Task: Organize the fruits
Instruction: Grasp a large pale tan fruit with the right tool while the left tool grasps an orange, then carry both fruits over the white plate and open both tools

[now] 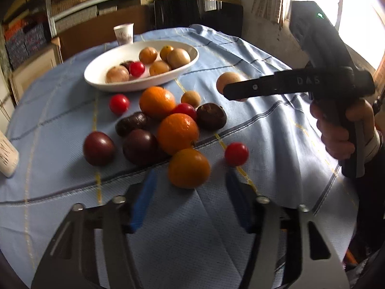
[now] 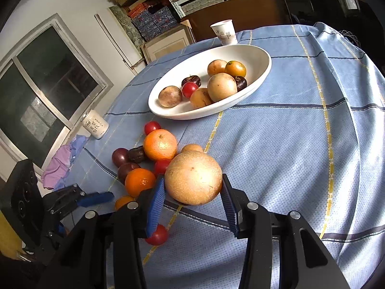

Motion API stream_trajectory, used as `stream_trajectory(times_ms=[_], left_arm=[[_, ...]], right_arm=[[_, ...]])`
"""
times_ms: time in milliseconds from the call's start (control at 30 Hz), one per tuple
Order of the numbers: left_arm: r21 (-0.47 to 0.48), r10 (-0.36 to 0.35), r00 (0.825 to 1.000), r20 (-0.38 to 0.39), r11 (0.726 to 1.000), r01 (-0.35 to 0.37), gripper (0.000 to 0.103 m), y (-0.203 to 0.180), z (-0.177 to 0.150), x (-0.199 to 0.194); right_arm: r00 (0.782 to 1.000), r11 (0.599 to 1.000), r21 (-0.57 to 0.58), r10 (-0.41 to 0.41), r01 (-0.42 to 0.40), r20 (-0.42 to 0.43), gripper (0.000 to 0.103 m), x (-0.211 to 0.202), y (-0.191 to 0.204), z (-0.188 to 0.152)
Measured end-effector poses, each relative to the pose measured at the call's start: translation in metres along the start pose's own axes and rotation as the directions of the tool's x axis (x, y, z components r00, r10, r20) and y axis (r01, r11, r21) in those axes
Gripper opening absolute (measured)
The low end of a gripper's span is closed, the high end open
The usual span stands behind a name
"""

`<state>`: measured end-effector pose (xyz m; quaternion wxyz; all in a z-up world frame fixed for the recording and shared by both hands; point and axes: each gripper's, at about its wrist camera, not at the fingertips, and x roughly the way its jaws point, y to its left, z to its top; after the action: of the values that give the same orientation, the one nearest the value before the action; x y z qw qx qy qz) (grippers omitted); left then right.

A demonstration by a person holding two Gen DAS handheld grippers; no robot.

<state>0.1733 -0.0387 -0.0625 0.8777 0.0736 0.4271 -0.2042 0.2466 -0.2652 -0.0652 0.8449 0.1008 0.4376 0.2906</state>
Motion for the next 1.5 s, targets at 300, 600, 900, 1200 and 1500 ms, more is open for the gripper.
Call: stream_trajectory(times_ms=[300, 600, 900, 1200, 1500], left_arm=[[-0.076, -0.022, 0.999, -0.025, 0.997, 0.02, 0.051, 0.009, 0.003, 0.009], [-0.089, -0.019, 0.999, -0.05, 0.996, 0.015, 0.045, 0.003, 0.007, 0.017], [-0.134, -0.035, 0.997, -0.062, 0.991, 0.027, 0.039, 0.012, 0.007, 0.022], [-0.172, 0.021, 0.999, 0.034, 0.985, -0.015, 0.039, 0.024, 0.008, -0.002], [-0.165, 0.086, 0.988, 0.126, 0.984, -0.065, 0.039, 0.071, 0.099, -0.021]], right_arm=[[1.0, 1.0, -0.013, 0.001, -0.001, -0.002, 0.046, 0.0, 0.004, -0.002], [1.0, 1.0, -0.022, -0.003, 0.002, -0.01, 0.046, 0.001, 0.006, -0.004], [1.0, 1.0, -0.024, -0.007, 0.006, -0.01, 0.046, 0.001, 0.007, -0.004], [1.0, 0.998, -0.053, -0.016, 0.016, 0.0, 0.046, 0.001, 0.007, -0.011], [0.979, 0.992, -0.098, -0.055, 0.075, 0.196, 0.046, -0.006, 0.029, 0.035]])
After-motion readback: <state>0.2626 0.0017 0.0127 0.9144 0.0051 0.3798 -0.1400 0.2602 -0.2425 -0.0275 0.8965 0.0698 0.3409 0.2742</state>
